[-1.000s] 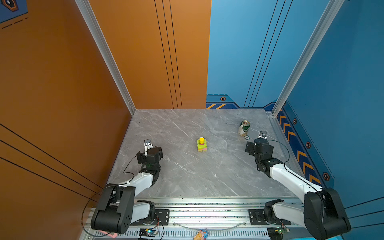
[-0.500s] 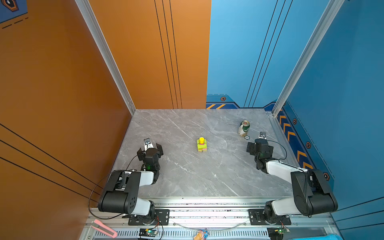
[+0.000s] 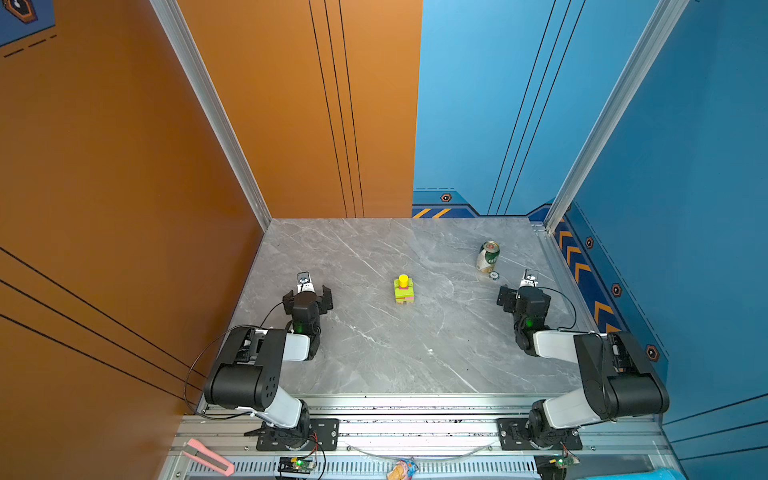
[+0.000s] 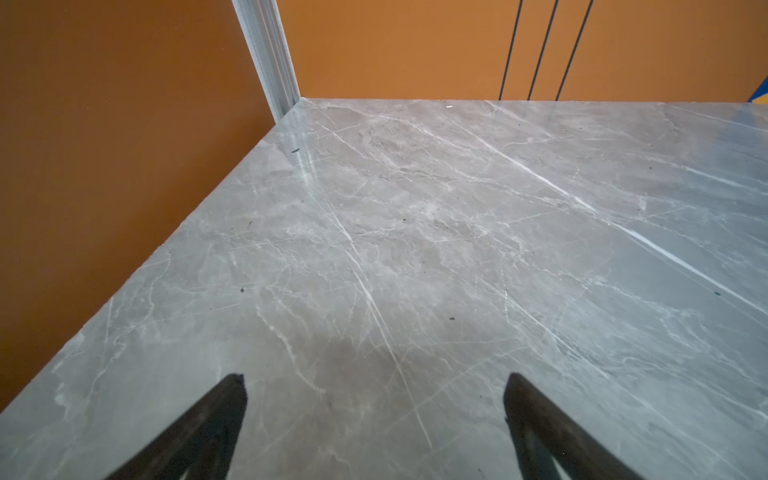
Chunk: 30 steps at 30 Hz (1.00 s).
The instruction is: Build the wood block tower
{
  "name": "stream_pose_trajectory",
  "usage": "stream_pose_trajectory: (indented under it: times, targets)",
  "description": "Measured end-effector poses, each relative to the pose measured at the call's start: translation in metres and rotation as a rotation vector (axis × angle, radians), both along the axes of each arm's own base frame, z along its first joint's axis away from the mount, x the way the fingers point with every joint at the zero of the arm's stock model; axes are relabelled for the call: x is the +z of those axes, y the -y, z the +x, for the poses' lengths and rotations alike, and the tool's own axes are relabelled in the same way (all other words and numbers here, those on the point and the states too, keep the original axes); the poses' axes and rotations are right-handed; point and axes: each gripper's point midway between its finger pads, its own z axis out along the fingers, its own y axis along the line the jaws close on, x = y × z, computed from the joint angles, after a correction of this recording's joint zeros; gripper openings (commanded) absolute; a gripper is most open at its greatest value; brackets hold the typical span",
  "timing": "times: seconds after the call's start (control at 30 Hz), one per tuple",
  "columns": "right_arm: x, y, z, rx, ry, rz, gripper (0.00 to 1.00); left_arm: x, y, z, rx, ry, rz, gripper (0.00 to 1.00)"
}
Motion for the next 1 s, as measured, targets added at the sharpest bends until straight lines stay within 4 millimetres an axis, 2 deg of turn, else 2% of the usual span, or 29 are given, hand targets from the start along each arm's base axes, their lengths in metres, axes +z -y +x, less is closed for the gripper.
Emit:
stream_pose_trajectory:
  times: [0.13, 1.0]
  targets:
    - [-0.0061, -0.0057, 0.0002, 0.040, 0.008, 0.017, 1.00, 0.0001, 0.0028, 0.0015, -0.022, 0.003, -0.009, 0.98]
    - [-0.0010, -0.0078, 0.0042, 0.070, 0.036, 0.037, 1.00, 0.0010, 0.0060, 0.0027, -0.041, 0.009, -0.016, 0.98]
